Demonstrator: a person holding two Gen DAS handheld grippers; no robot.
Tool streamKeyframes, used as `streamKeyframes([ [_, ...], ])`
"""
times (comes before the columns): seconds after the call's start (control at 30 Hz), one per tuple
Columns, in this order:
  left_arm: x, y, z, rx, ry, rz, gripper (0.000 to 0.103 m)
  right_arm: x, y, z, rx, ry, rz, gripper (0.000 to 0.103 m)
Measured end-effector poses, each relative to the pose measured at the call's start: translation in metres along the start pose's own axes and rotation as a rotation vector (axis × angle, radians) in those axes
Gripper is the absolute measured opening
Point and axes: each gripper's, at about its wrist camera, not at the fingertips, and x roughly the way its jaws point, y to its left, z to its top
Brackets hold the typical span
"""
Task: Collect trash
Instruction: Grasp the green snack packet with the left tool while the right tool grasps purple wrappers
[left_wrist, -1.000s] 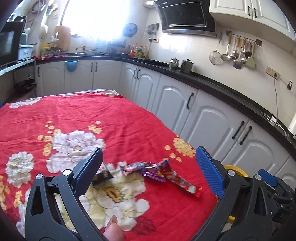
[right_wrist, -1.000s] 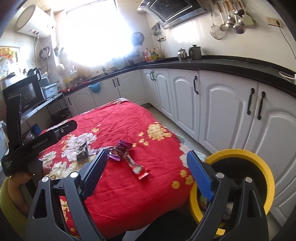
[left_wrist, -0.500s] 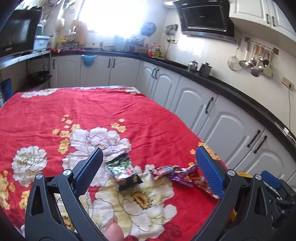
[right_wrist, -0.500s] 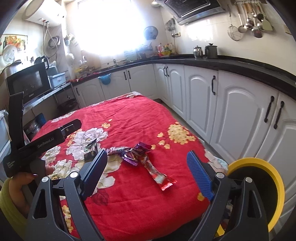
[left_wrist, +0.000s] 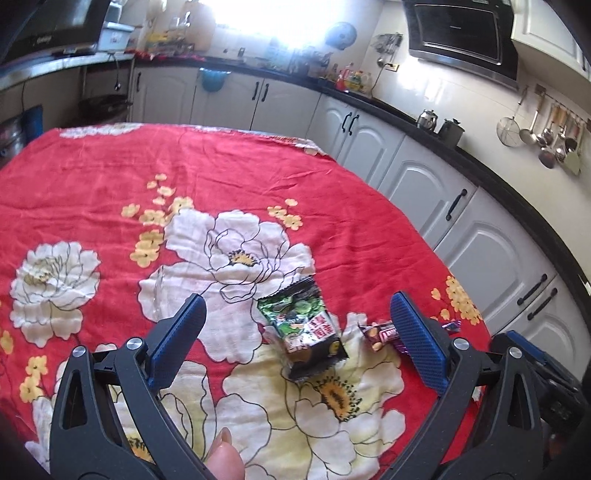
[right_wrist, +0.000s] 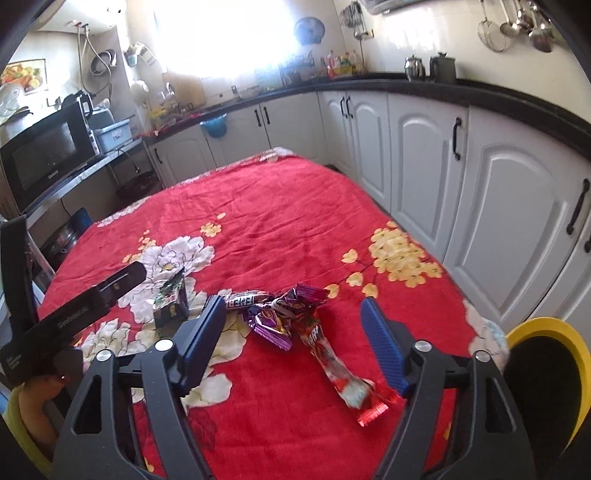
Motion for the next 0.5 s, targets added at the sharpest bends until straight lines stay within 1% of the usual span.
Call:
streamKeyframes([
  [0.17, 0.014, 0.007, -0.003, -0.033, 0.037, -0.007, 0.077, 0.03, -0.002, 0.003, 0.021, 0.053, 0.001, 0.059],
  [0.33, 0.025, 0.008, -0.006, -0.064, 0.069, -0.027, 0.073, 0.051, -0.007, 0.006, 0.048, 0.088, 0.003, 0.043],
  [0.37, 0.027, 0.008, -0.007, -0.066, 0.073, -0.028, 0.072, 0.053, -0.007, 0.005, 0.049, 0.092, 0.003, 0.039],
  [0.4, 0.03, 0.007, -0.007, -0.066, 0.078, -0.031, 0.072, 0.055, -0.008, 0.005, 0.051, 0.096, 0.004, 0.032],
  [0.43, 0.032, 0.006, -0.008, -0.064, 0.081, -0.031, 0.072, 0.058, -0.008, 0.005, 0.052, 0.102, 0.009, 0.029],
  [0.5, 0.036, 0.005, -0.009, -0.061, 0.087, -0.029, 0.07, 0.058, -0.007, 0.004, 0.045, 0.097, 0.006, 0.028],
])
